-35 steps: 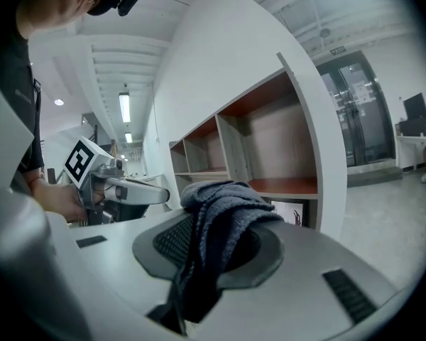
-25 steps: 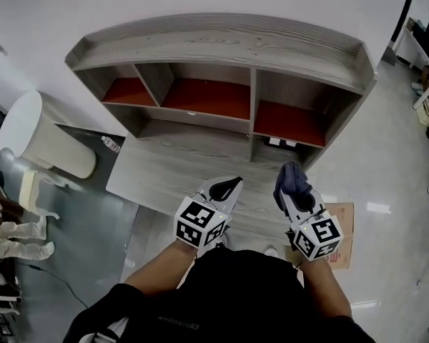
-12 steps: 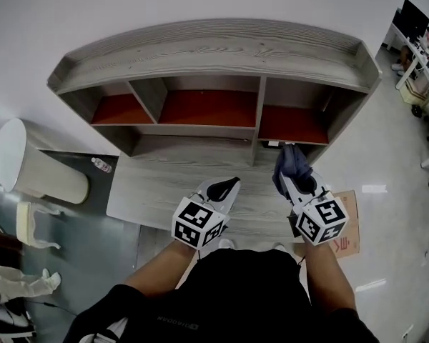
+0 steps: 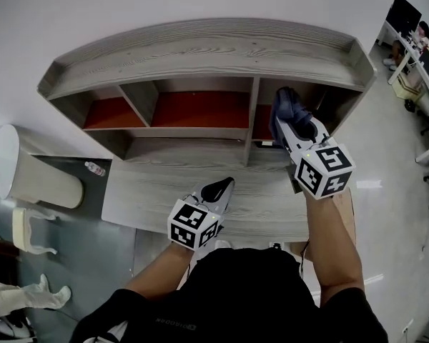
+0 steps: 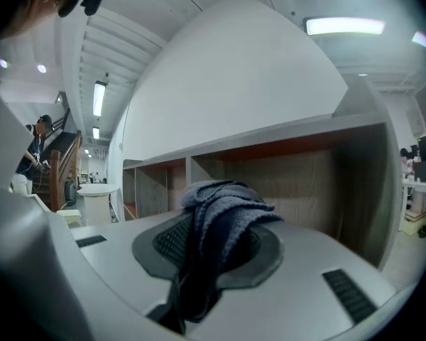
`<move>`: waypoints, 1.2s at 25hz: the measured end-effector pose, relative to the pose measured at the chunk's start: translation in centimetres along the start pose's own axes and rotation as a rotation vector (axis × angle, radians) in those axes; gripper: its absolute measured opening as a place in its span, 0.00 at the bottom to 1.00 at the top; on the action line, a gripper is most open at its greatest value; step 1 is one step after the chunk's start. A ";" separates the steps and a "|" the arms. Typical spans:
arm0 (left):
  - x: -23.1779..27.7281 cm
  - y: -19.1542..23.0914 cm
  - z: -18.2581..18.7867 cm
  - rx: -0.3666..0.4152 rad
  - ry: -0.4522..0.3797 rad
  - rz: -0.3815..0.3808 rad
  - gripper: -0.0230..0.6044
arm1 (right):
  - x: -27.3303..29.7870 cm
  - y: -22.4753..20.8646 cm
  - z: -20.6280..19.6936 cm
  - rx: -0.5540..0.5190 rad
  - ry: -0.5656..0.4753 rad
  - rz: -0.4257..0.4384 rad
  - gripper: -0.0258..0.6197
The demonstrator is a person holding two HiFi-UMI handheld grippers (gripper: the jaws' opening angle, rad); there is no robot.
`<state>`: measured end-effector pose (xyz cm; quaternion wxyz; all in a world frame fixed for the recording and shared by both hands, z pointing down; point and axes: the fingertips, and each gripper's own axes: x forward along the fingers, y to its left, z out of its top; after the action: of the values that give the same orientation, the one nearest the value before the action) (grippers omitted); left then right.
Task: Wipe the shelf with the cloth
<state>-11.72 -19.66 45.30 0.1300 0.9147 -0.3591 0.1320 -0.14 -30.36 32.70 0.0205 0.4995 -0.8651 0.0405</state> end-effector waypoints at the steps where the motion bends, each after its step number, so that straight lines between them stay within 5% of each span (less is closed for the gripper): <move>1: 0.1 -0.1 0.1 -0.010 -0.006 0.010 0.05 | 0.7 -0.3 0.5 -0.011 0.004 0.006 0.19; 15: 0.5 -1.3 0.0 -0.058 -0.020 0.138 0.05 | 6.6 -0.8 4.7 -0.137 -0.024 0.102 0.19; 30: 0.1 -1.4 0.7 -0.020 -0.006 0.163 0.05 | 7.1 -0.5 4.7 -0.320 -0.003 0.050 0.19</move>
<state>-10.57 -19.00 44.45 0.1272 0.8815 -0.4339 0.1359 -3.22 -37.18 28.61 0.0974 0.4683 -0.8727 -0.0983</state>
